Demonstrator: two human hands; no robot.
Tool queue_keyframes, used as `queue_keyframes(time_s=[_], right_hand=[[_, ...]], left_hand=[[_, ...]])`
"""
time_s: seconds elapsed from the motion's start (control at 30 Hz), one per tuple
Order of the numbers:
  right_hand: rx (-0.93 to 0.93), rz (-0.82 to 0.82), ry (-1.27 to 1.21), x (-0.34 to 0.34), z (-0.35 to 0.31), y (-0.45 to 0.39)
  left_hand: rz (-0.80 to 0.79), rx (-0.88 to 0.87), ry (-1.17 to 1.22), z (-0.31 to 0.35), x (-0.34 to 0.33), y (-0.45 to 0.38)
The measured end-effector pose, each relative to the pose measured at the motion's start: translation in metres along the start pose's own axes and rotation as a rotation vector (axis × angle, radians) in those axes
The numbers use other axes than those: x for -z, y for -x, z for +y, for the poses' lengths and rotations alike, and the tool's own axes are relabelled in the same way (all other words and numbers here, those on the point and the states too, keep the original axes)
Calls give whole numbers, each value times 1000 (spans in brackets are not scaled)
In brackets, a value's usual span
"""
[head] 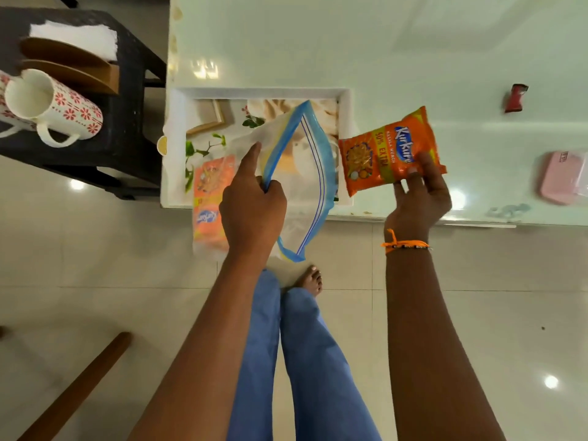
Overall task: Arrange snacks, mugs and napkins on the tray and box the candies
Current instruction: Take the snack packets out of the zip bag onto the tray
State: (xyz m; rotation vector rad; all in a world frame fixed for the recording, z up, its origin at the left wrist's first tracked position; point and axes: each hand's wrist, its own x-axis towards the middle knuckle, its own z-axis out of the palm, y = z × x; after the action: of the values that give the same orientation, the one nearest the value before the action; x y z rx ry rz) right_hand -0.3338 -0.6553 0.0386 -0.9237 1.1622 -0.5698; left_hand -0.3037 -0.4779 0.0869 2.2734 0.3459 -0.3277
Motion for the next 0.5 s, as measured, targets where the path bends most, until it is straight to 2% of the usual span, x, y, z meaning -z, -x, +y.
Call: queue_keyframes(time_s=[0.2,0.37,0.5], right_hand=[[-160,-2,49,-19,50,-5],[-303,-84,265,-2,74,1],[-152,-19,424,8,53,11]], left_hand=[[2,-19,7,-4,-2,4],[-7,-38,60,-10,2,6],[41,-76,156,-14,11,9]])
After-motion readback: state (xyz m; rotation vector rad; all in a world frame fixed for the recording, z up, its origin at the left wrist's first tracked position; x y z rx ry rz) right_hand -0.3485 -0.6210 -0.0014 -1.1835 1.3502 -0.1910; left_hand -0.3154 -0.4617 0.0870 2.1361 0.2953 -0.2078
